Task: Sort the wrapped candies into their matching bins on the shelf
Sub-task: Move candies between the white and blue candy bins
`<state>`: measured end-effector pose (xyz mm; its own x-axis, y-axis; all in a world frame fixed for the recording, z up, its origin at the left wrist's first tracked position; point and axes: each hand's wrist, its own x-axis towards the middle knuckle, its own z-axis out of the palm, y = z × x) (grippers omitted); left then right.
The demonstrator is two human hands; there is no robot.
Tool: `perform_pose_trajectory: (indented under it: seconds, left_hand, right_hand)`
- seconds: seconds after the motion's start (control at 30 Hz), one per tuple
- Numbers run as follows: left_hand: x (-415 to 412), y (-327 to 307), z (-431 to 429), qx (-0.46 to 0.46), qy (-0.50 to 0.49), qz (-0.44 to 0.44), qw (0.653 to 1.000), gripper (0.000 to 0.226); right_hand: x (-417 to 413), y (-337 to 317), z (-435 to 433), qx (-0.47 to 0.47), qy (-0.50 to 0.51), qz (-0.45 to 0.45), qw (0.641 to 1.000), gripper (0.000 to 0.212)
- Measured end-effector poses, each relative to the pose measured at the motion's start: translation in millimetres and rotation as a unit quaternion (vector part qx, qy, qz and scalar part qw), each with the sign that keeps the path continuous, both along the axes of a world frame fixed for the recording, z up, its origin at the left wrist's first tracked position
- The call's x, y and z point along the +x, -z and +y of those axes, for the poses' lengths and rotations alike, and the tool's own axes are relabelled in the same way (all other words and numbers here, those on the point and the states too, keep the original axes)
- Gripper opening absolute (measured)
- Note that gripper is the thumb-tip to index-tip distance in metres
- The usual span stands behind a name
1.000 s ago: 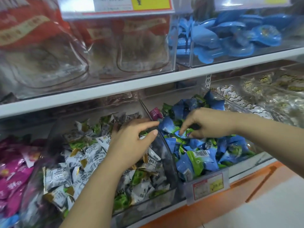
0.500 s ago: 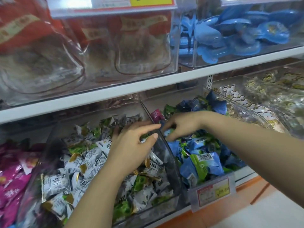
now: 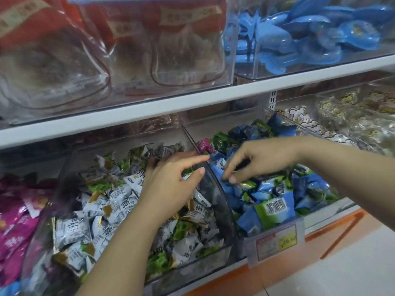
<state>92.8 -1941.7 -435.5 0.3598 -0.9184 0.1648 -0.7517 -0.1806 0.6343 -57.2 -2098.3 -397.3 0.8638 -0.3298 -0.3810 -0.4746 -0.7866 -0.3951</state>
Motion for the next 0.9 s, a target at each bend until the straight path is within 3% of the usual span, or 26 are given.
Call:
perform_pose_trajectory:
  seconds: [0.2,0.43,0.6,0.77,0.9]
  left_hand:
    - [1,1,0,0.015,-0.009,-0.013,1.0,0.026]
    - [4,1,-2,0.012,0.0,-0.002,1.0,0.025]
    - [5,0,-1,0.0,0.008,-0.006,1.0,0.029]
    - [3,-1,0,-0.001,0.015,-0.001,1.0,0.026]
    - [0,-4,2,0.001,0.012,-0.007,1.0,0.026]
  right_hand:
    - [45,3,-25,-0.067,0.097,-0.145,0.982,0.03]
    - [80,29,-34,-0.067,0.113,-0.074,0.989,0.064]
    - [83,32,-38,-0.076,0.102,-0.086,0.988,0.027]
    - [56,16,-31,-0.045,0.102,-0.137,0.984,0.029]
    - [29,10,-28,-0.101,0.104,-0.155,0.977,0.027]
